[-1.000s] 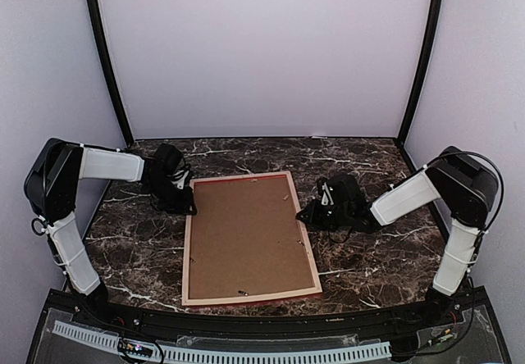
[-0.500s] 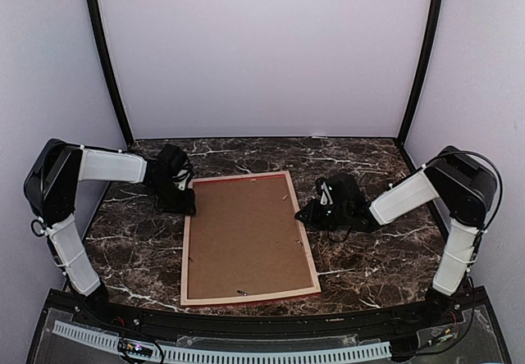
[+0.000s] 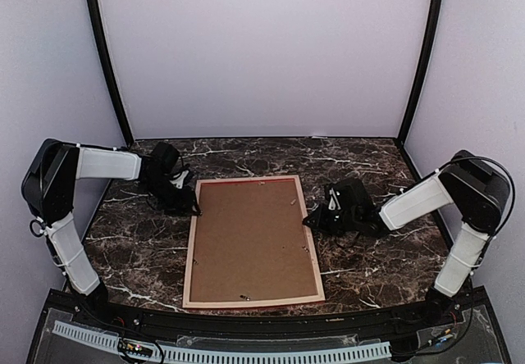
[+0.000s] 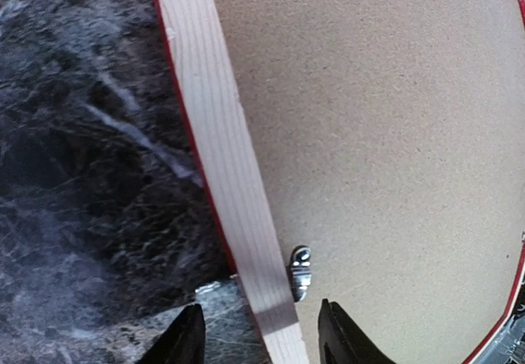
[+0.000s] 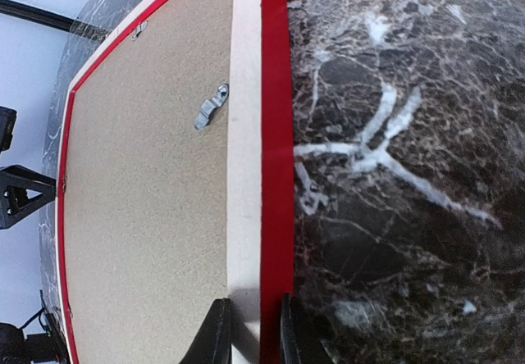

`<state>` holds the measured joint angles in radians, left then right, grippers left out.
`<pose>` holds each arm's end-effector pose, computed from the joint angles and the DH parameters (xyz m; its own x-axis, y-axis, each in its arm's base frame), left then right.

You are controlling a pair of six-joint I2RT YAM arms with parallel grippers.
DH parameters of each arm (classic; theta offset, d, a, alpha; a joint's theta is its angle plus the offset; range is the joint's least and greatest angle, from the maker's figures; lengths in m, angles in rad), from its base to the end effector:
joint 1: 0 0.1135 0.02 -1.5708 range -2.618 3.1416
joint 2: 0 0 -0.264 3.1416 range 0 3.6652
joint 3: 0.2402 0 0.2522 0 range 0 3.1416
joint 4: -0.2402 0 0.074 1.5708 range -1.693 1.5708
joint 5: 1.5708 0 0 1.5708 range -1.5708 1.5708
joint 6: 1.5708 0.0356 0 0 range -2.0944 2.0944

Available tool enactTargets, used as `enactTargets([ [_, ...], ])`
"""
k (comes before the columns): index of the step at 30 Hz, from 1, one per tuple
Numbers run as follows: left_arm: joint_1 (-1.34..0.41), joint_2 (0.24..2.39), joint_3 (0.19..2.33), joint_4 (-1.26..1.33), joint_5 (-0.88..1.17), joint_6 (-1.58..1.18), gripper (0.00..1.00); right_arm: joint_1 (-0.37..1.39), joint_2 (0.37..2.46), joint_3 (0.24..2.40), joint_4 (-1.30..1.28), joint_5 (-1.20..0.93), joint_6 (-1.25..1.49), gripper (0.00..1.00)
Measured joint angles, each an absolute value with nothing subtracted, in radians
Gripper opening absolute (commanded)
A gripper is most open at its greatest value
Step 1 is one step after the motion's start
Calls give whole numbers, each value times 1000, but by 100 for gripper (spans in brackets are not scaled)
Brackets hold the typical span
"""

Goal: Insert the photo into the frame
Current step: Press the fastener onto the backboard.

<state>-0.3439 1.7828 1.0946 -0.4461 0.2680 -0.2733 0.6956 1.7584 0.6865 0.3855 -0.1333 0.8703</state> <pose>0.3251 -0.1264 0.1642 -0.9377 0.0594 -0.3423 0.1843 0.9203 -0.3452 0.2454 0.2110 0.1172 -0.8595 0.2695 -0.4342 -0.0883 0.7585 0.6457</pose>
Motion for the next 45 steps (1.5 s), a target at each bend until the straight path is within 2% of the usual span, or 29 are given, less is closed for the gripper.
enactTargets([
  [5, -346, 1836, 1147, -446, 387, -273, 48, 706, 1708, 647, 358, -121, 897, 2],
  [10, -360, 1922, 1267, -496, 416, -263, 44, 714, 1657, 614, 315, -98, 932, 2],
  [13, -381, 1966, 1348, -551, 376, -237, 41, 714, 1644, 607, 304, -86, 952, 2],
  [15, -393, 1986, 1387, -589, 342, -220, 34, 714, 1643, 607, 301, -84, 960, 2],
  [21, -405, 2002, 1431, -660, 285, -183, 29, 714, 1648, 619, 287, -86, 965, 2],
  [39, -462, 2029, 1485, -741, 94, -125, 21, 714, 1679, 649, 291, -101, 963, 3],
  [45, -480, 2029, 1486, -743, 50, -134, 15, 714, 1679, 650, 291, -101, 962, 3],
])
